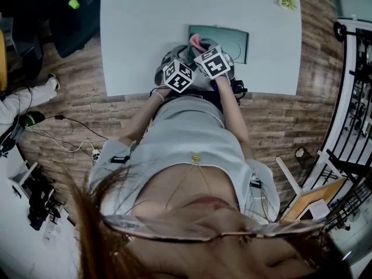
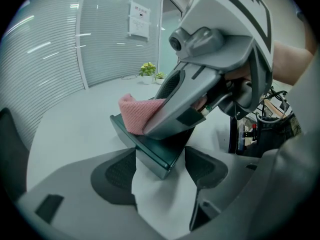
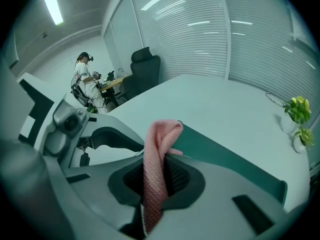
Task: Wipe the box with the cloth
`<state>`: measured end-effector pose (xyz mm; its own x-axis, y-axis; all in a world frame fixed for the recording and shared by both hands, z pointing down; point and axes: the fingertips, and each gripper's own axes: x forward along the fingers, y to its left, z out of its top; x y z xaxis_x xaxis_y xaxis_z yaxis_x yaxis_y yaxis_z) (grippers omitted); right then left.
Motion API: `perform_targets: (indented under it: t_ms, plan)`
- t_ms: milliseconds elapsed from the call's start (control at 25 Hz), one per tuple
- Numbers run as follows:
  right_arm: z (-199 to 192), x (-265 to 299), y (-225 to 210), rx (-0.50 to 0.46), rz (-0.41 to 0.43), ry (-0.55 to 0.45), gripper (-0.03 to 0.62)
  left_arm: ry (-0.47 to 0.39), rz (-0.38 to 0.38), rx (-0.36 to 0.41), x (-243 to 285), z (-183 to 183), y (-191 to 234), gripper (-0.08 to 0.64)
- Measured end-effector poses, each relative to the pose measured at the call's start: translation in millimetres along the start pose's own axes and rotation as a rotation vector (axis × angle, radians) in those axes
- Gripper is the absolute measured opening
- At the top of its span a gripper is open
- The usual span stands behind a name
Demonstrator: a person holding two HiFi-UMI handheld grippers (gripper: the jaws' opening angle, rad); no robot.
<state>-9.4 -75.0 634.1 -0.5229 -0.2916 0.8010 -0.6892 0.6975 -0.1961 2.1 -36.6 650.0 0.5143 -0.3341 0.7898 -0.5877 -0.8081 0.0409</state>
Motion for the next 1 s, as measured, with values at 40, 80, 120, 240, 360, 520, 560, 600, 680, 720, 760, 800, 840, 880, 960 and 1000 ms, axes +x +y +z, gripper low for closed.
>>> perform_targets:
  t_ms: [40, 80, 120, 240, 360, 520, 560, 600, 680, 720, 760, 800, 840, 880, 960, 1000]
  plan:
    - [0.5, -0.4, -0.1, 0.005, 0.001, -0.005, 0.043, 0.0, 0.001, 0.0, -0.6, 0.3, 0.0, 0.31]
    - [0.4, -1.1, -0.4, 0.014, 0.003, -0.007, 0.043, 0.0, 0.002, 0.0, -1.2, 0.5, 0.1, 0.31]
    - [0.0, -2.0, -0.8, 0.022, 0.005, -0.006, 0.043, 0.0, 0.002, 0.0, -1.6, 0.5, 0.0, 0.31]
    - [0.3, -2.7, -1.1, 0.032, 0.004, -0.011, 0.043, 0.001, 0.0, -0.002, -1.8, 0.4, 0.4, 0.31]
    - [0.6, -2.1, -1.5, 0.038, -0.002, -0.03, 0.043, 0.0, 0.0, -0.003, -1.1, 0.3, 0.9, 0.31]
    - [1.7, -3.6, -2.6, 0.034, -0.007, -0.071, 0.043, -0.008, 0.003, -0.006, -0.7, 0.0, 1.4, 0.31]
    - [2.1, -6.4, -4.3, 0.041, -0.014, -0.083, 0.043, -0.009, 0.003, -0.006, -0.6, -0.3, 1.4, 0.31]
    - [2.4, -11.2, -7.7, 0.054, -0.026, -0.096, 0.043, -0.01, 0.004, -0.005, -0.5, -0.5, 1.2, 0.31]
    - [2.4, -25.3, -18.4, 0.08, -0.062, -0.124, 0.043, -0.01, 0.005, -0.003, -0.7, 0.1, 0.7, 0.31]
    - [1.2, -33.7, -24.6, 0.091, -0.081, -0.134, 0.043, -0.01, 0.006, -0.002, -0.9, 0.6, 0.5, 0.31]
    - [-0.8, -42.1, -31.0, 0.1, -0.102, -0.14, 0.043, -0.01, 0.005, -0.002, -1.2, 0.9, 0.3, 0.31]
    - [-3.8, -50.1, -37.5, 0.109, -0.122, -0.145, 0.043, -0.01, 0.004, -0.003, -1.2, 0.8, 0.2, 0.31]
    - [-7.6, -57.4, -44.0, 0.118, -0.142, -0.147, 0.043, -0.01, 0.003, -0.003, -1.0, 0.6, 0.3, 0.31]
    - [-12.2, -64.0, -50.6, 0.129, -0.163, -0.148, 0.043, -0.01, 0.002, -0.003, -0.7, 0.4, 0.4, 0.31]
    - [-23.2, -75.7, -63.2, 0.153, -0.204, -0.149, 0.043, -0.011, 0.001, -0.003, -0.3, 0.4, 0.8, 0.31]
    - [-29.4, -81.0, -69.2, 0.168, -0.224, -0.149, 0.043, -0.011, 0.001, -0.003, -0.2, 0.4, 0.9, 0.31]
